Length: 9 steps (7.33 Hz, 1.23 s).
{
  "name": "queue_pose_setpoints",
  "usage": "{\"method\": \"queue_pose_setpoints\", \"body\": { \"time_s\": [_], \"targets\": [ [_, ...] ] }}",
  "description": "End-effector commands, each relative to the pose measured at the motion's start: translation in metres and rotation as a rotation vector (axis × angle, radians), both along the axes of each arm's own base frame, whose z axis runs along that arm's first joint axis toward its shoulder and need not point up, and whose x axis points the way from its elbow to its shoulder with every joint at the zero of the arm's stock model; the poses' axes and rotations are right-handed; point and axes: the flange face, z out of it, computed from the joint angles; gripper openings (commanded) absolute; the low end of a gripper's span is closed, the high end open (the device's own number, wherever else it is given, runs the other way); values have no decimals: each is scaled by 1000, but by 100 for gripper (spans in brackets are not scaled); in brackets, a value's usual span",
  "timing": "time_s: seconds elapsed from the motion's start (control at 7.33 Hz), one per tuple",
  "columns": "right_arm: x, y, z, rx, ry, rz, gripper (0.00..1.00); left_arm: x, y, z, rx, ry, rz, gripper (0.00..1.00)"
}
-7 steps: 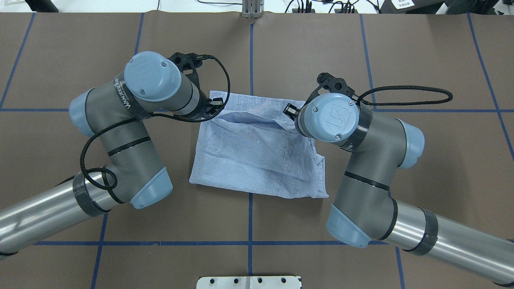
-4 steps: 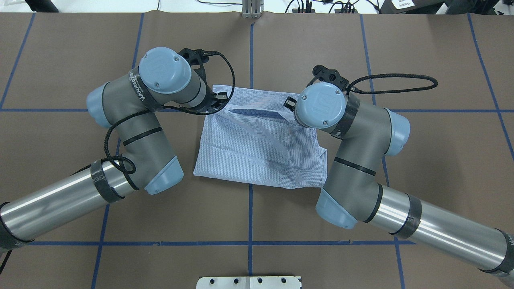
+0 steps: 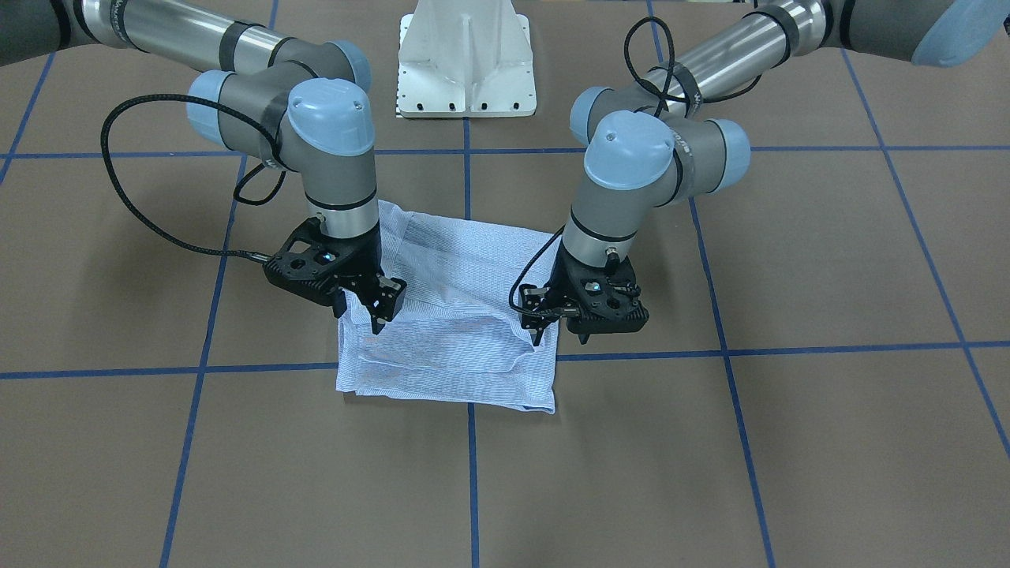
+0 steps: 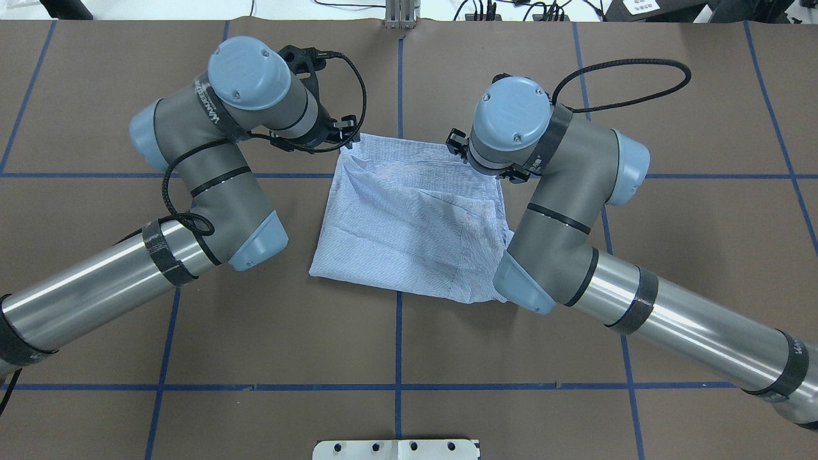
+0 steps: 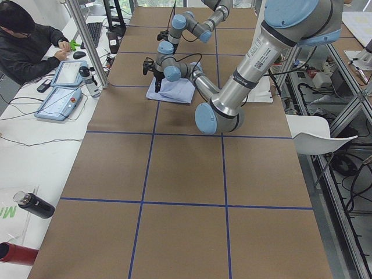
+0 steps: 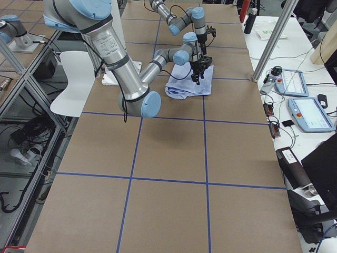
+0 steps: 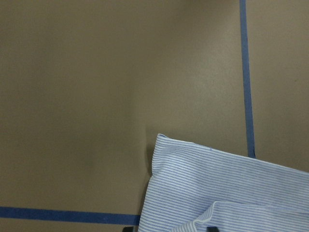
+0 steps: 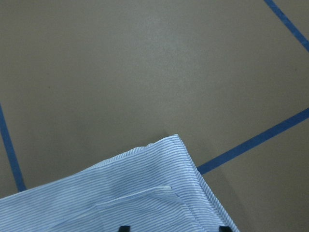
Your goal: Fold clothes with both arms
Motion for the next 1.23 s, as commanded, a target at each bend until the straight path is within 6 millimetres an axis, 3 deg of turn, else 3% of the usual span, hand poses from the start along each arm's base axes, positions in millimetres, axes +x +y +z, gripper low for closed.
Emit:
{"method": "queue_pose_setpoints", "body": {
  "time_s": [0.0,0.14,0.55,0.82,1.09],
  "targets": [
    [2,0,-14,-6,-33,-33,100,-25,12,18,88,-18,89,100],
    [-8,14,-21,5,-42,-54,100,-41,18,29,163,-44,131,100],
    [-64,75,-25,48,-14,-131,100,-44,18,35,167,-53,136,100],
    [-92,110,-38,40,39,-178,100,-44,18,36,165,-54,135,100],
    [-118,145,-36,79,74,-197,100,-44,18,36,165,-54,135,100]
  ]
}}
